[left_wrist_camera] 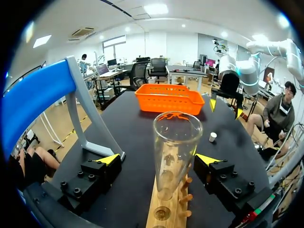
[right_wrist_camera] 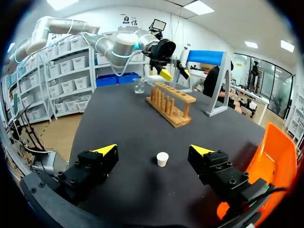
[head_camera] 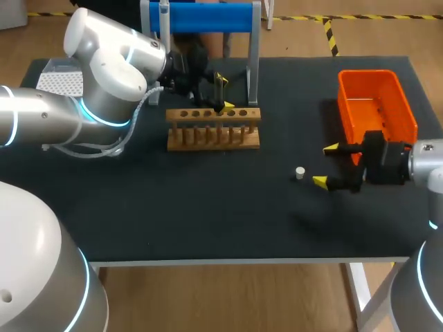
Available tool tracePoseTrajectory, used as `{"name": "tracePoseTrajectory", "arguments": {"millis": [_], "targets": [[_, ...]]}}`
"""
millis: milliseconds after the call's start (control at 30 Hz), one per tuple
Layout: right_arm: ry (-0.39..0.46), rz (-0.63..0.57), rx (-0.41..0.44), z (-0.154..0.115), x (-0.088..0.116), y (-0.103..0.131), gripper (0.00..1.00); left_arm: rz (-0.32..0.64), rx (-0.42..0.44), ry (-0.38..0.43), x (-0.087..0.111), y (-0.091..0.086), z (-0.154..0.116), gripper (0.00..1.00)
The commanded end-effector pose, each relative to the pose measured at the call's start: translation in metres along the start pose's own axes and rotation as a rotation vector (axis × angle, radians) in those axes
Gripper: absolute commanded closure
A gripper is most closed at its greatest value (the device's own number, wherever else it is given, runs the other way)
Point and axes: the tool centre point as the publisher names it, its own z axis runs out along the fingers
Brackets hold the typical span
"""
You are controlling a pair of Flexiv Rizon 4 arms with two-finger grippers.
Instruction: Invert the test tube, pick up the pipette, mount the tip to pipette, aspirate from beaker and dispense into the tube, eject the tip, return the pipette, and cap with the stopper.
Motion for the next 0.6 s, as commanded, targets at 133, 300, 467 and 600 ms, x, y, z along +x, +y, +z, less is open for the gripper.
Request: {"name": "tracePoseTrajectory", "arguments": {"millis": [133, 300, 467, 600], "targets": [[-0.018, 0.012, 0.008, 0.014, 0.003, -0.009, 0.00, -0.001, -0.002, 0.004, -0.001, 0.000, 0.000, 0.00], [-0.029, 0.020, 0.020, 0.022, 0.001, -0.013, 0.00, -0.001, -0.002, 0.004, -0.001, 0.000, 0.000, 0.00], [-0.031, 0.026, 0.033, 0.030, 0.002, -0.017, 0.00, -0.001, -0.002, 0.004, -0.001, 0.000, 0.000, 0.00], [-0.032, 0.028, 0.043, 0.037, 0.002, -0.020, 0.00, -0.001, -0.002, 0.004, -0.001, 0.000, 0.000, 0.00]]}}
